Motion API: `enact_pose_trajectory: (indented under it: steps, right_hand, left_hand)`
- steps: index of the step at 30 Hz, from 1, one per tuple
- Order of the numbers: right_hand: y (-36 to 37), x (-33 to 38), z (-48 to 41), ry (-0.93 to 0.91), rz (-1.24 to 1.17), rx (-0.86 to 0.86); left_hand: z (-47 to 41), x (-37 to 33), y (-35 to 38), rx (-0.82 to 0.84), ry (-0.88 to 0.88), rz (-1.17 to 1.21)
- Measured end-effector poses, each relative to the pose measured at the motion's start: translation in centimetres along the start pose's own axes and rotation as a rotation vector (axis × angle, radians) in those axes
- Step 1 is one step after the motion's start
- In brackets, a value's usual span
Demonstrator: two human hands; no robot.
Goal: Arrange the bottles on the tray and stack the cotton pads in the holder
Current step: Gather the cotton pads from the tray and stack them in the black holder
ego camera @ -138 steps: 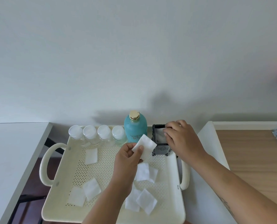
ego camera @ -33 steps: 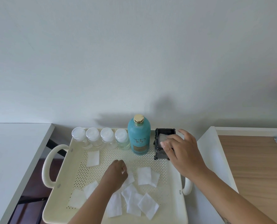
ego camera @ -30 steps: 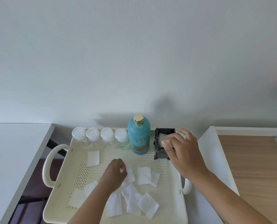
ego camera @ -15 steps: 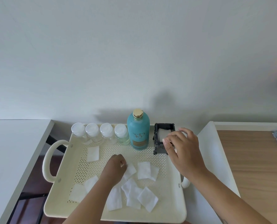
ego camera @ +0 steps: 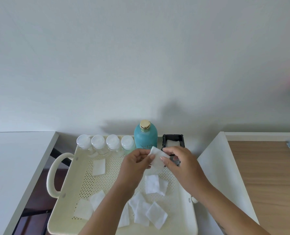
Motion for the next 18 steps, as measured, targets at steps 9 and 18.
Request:
enact_pose_trajectory:
  steps: [9, 18]
  right_hand:
    - [-0.4, -1.0, -0.9, 0.116, -0.182, 0.075]
    - [-3.6, -4.2, -2.9, 0.323, -0.166, -0.206]
  left_hand:
    - [-0.3, -1.2, 1.4, 0.092, 0.054, -0.079]
    - [-0.6, 5.1, -1.9, -0.114, -0.105, -0.450]
Point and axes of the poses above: each hand's wrist, its own z-axis away from the middle knuckle, its own y-axis out of the palm, x = y × z, the point moved 6 cm from there along -z, towards the middle knuckle, and after that the axes turned 7 degrees about x, right-handed, at the moved point
